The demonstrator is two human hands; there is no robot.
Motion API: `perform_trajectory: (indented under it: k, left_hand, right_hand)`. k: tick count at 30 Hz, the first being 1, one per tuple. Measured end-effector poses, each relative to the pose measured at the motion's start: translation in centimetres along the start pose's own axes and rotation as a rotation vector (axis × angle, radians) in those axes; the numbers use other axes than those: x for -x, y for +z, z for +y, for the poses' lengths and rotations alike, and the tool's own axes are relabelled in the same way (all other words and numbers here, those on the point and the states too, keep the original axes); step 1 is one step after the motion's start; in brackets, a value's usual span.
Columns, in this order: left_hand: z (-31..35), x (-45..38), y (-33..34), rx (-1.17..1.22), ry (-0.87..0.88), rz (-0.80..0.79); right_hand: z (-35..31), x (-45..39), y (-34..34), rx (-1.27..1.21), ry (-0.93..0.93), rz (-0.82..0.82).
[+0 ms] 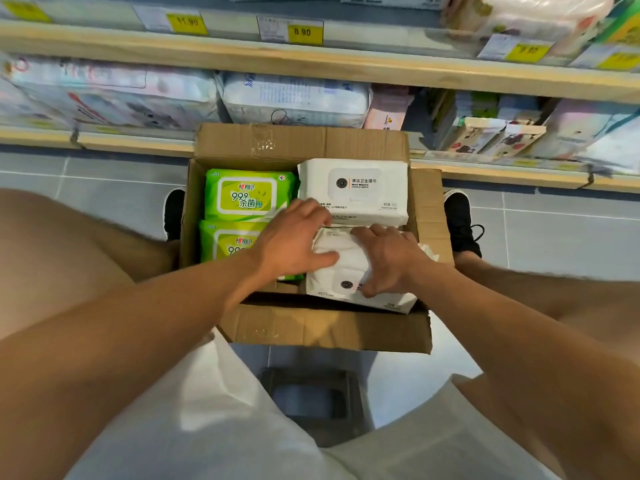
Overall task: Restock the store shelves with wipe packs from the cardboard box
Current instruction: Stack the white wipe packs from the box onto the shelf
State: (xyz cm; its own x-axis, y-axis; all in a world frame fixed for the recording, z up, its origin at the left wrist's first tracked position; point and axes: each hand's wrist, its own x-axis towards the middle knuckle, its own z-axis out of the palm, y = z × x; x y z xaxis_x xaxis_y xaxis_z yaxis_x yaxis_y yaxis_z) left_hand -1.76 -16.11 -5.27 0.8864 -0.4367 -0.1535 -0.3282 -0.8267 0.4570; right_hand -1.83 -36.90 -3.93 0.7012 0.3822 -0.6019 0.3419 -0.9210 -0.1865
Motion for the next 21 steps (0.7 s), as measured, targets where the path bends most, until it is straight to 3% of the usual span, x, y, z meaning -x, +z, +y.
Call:
perform_trajectory:
  k: [5,10,18,21]
  left_hand:
    - [0.0,-3.7,-0.8,0.079,-0.072,0.139]
    - [-0.2,-6.8,-1.0,-0.002,-0.088,0.098]
    - [-1.1,-10.6,0.2,-0.123,-0.198,-0.132]
    - [-0.9,-11.3,-0.2,-0.156,-0.229,-0.148]
  right_hand:
    - [0.9,2.3,0.9,0.086,-0.032,0.283]
    - [1.2,2.3,3.6,0.150,-0.058,0.464]
    - [1.1,1.4,4.8,0.158,-0.111,0.528]
    - [1.3,1.2,4.4,0.131,-0.108,0.526]
